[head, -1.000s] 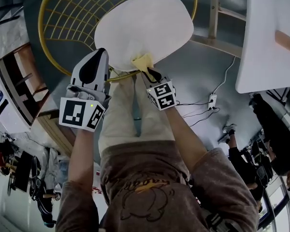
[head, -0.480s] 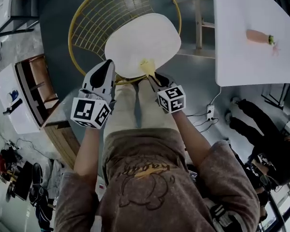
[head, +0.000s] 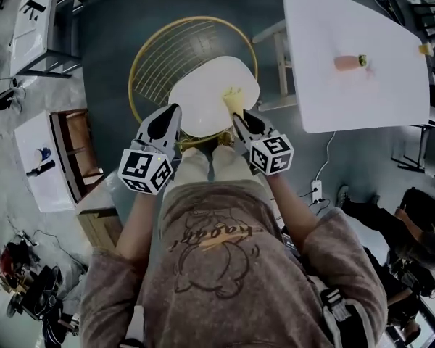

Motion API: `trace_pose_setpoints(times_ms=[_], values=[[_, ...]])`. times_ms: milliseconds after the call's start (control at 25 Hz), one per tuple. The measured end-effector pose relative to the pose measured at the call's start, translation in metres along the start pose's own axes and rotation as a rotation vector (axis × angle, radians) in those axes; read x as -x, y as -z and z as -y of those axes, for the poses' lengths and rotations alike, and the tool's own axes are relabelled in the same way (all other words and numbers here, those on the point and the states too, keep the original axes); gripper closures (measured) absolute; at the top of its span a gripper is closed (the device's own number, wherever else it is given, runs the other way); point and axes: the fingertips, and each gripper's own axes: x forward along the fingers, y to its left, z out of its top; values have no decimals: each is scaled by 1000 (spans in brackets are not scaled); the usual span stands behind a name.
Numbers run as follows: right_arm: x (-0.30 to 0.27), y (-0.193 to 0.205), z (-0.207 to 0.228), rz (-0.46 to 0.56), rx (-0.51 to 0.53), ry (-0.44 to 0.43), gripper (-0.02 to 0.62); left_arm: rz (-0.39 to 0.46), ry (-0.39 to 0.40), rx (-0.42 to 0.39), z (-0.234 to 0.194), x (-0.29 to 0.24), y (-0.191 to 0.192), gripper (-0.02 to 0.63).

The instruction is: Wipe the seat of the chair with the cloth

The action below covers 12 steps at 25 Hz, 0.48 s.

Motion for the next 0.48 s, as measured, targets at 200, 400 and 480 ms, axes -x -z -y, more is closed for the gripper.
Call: trace_pose_setpoints(times_ms=[200,400,480], values=[[34,-54,-17,100,45,1,500,18,12,-23,19,18,-27,598],[70,-100,-29,200,90,3,500,47,40,-67,37,29,-57,598],[81,-115,-35,237,99,3,500,65,38,-69,36,34,-67,598]])
